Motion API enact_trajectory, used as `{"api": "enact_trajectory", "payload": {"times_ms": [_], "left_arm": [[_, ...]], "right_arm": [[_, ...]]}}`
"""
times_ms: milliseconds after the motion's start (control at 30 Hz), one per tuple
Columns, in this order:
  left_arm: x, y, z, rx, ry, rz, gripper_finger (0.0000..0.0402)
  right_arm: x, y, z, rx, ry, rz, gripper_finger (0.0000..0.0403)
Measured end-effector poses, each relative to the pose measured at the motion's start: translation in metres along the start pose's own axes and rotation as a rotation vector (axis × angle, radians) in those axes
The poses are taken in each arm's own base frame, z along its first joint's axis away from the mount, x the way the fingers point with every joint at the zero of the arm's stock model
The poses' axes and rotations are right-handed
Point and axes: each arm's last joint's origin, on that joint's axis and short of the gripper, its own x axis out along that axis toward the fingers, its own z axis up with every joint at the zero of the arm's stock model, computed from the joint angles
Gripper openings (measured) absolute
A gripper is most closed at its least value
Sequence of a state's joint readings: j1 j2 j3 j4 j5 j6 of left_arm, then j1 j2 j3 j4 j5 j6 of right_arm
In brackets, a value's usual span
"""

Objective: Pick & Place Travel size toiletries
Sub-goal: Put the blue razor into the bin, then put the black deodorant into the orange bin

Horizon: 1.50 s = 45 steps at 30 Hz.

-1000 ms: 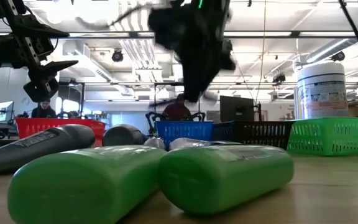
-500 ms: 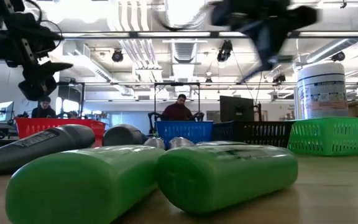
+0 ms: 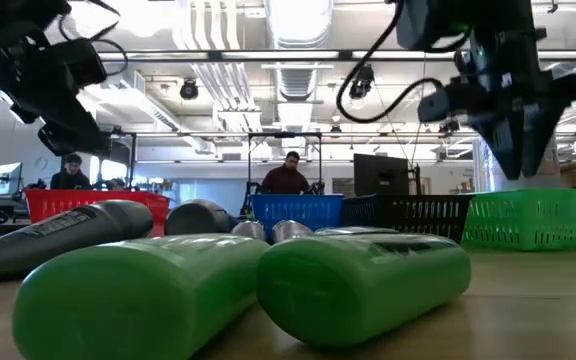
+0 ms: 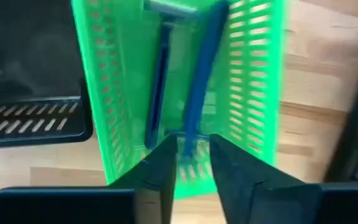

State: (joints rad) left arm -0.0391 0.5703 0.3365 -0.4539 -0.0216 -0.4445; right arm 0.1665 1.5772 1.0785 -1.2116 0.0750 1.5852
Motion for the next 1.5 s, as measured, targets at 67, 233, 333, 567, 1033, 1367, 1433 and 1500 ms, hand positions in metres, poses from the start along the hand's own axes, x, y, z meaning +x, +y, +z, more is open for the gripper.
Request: {"api": "enact_trajectory", "payload": {"times_ms": [67, 233, 333, 567, 1033, 1367, 1433, 1500], "left_arm": [[0.006, -0.001, 0.002, 0.007, 0.043, 0.02, 0.0234], [0.007, -0.012, 0.017, 0.028, 0.173, 0.021, 0.0234], [-0.015, -0.034, 0.038, 0.181, 0.222, -0.095, 0.0234], [-0.054, -0.099, 0.033, 0.755, 0.36, -0.478, 0.0234], [-0.006, -0.178, -0.053, 1.046, 0.507, -0.423, 0.0239], [0.018, -0.186, -0.075, 1.039, 0.595, -0.383, 0.0295], [0.025, -0.187, -0.08, 1.055, 0.612, -0.368, 0.0312], [0.033, -0.186, -0.087, 1.081, 0.64, -0.342, 0.0323]], "right_arm": [[0.004, 0.0, -0.001, -0.024, 0.0, 0.016, 0.0123], [-0.008, 0.005, -0.007, -0.136, -0.068, 0.059, 0.0207], [-0.028, 0.011, -0.015, -0.27, -0.179, 0.123, 0.025], [-0.045, 0.022, -0.031, -0.565, -0.249, 0.149, 0.0313], [-0.043, 0.025, -0.033, -0.665, -0.278, 0.12, 0.0368], [-0.042, 0.025, -0.033, -0.714, -0.298, 0.106, 0.0368], [-0.042, 0.025, -0.033, -0.714, -0.298, 0.106, 0.0368], [-0.042, 0.025, -0.033, -0.715, -0.298, 0.107, 0.0368]]}}
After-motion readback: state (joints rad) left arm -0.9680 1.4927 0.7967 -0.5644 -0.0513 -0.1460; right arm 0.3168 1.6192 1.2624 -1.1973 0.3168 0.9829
